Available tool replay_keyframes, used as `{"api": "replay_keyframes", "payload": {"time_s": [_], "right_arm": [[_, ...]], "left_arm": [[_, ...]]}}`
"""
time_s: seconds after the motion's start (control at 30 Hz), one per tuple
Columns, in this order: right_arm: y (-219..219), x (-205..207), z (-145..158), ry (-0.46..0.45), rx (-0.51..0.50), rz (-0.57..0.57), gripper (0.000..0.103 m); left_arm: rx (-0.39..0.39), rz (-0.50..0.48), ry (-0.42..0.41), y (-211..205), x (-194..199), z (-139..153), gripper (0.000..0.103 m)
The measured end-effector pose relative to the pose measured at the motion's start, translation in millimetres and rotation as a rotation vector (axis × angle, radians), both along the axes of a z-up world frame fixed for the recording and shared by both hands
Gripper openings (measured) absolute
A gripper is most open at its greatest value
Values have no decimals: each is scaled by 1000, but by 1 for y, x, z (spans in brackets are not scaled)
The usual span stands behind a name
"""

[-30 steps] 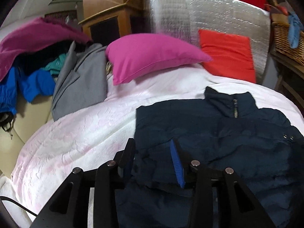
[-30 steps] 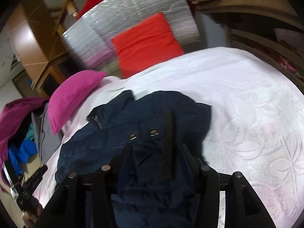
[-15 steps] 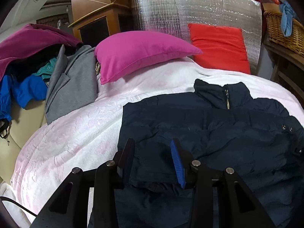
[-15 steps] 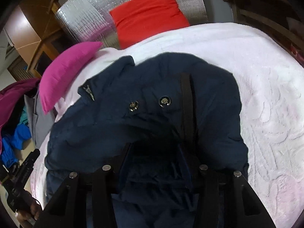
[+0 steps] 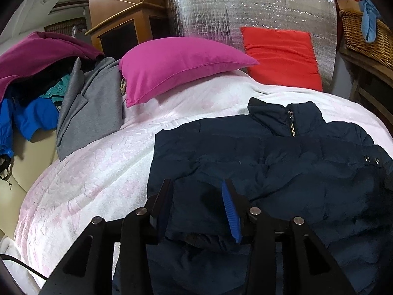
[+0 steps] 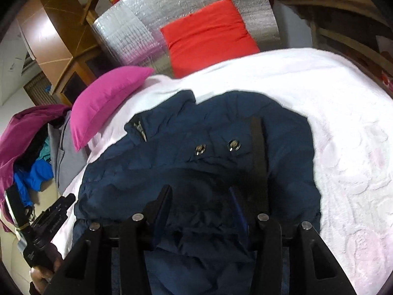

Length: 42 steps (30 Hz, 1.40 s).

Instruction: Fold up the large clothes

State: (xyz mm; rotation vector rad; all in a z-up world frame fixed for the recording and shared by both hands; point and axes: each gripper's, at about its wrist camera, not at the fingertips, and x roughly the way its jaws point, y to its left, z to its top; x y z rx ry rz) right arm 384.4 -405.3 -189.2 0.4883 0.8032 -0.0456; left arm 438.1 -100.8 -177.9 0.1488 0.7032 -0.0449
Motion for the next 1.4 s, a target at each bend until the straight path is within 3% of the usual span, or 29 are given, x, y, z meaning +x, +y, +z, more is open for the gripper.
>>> {"api": "replay_keyframes", "payload": {"time_s": [0.1, 0.17, 0.27, 0.37, 0.47, 0.6, 0.63, 0.67, 0.7, 0.87, 1.07, 1.33, 1.4], "right_arm": [[6, 13, -16, 80, -1, 15, 49], [8, 16, -24, 115, -7, 9, 49], [9, 17, -24, 122, -9, 3, 49], [6, 12, -21, 106, 14, 3, 49], [-5, 3, -14, 83, 57, -10, 49], [-13, -11, -4, 43, 73, -34, 48], [-13, -13, -3, 46, 70, -36, 44], [-11, -15, -3, 54, 58, -35, 26], [-9, -15, -4, 69, 40, -33, 22], [-4, -9, -28, 198, 24, -30, 23], [-7, -19, -16, 147, 72, -28, 23], [-7, -43, 9, 58, 65, -36, 24], [-4, -46, 11, 52, 71, -32, 29]], "left_arm": [[8, -7, 29, -3, 4, -6, 57], [1, -12, 90, -3, 10, -16, 65], [-27, -13, 176, 0, 21, -32, 68], [-22, -17, 184, 1, 21, -32, 70], [-70, -9, 191, 7, 17, -25, 70], [-93, -9, 148, 11, 6, -11, 70], [-87, -12, 143, 10, 5, -10, 70], [-79, -16, 142, 10, 3, -10, 70], [-70, -22, 149, 8, 2, -13, 70], [25, -52, 251, -3, 10, -45, 75], [12, -59, 210, -2, -1, -33, 75], [22, -98, 53, -3, -35, 2, 75], [16, -106, 35, 0, -42, 7, 75]]}}
